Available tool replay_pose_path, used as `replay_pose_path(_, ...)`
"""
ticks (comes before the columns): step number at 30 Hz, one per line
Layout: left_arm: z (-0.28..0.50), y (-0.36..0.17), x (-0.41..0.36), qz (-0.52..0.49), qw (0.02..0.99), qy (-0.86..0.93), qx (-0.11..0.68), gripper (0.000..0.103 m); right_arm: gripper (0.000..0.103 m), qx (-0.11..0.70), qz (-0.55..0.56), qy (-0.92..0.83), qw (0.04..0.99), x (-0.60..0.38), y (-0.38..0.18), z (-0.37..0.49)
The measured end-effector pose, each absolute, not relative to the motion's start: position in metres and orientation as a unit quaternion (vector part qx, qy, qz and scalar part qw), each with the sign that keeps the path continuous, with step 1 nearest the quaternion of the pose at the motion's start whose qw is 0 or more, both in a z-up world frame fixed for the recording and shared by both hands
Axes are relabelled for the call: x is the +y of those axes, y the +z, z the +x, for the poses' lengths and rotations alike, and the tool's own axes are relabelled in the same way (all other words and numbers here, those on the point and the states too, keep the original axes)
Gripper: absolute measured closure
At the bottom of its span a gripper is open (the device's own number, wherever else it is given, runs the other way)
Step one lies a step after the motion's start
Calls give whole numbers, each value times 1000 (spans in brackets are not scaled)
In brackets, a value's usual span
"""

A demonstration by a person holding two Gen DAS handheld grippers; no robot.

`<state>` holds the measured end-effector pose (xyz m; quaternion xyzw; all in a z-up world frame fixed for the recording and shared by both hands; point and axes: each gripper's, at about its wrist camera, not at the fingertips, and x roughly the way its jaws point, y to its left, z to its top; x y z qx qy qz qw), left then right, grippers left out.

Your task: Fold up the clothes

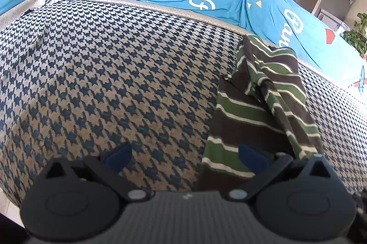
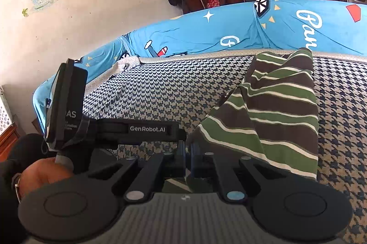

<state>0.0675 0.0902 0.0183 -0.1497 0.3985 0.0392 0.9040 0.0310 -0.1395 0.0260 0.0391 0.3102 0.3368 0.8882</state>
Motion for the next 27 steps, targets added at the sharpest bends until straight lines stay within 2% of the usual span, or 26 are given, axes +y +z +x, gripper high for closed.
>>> replay_pose_path(12,65,34,114,-174,910,69,369,0,96,318,22,334,887,-98,19,34)
replay_pose_path(20,65,36,116,-177,911,71,365,0,92,356,20,373,856,-83,-10,30)
replay_pose_path(27,65,35,110,-173,912,63,367,0,92,352,16,387,852,-95,-3,17)
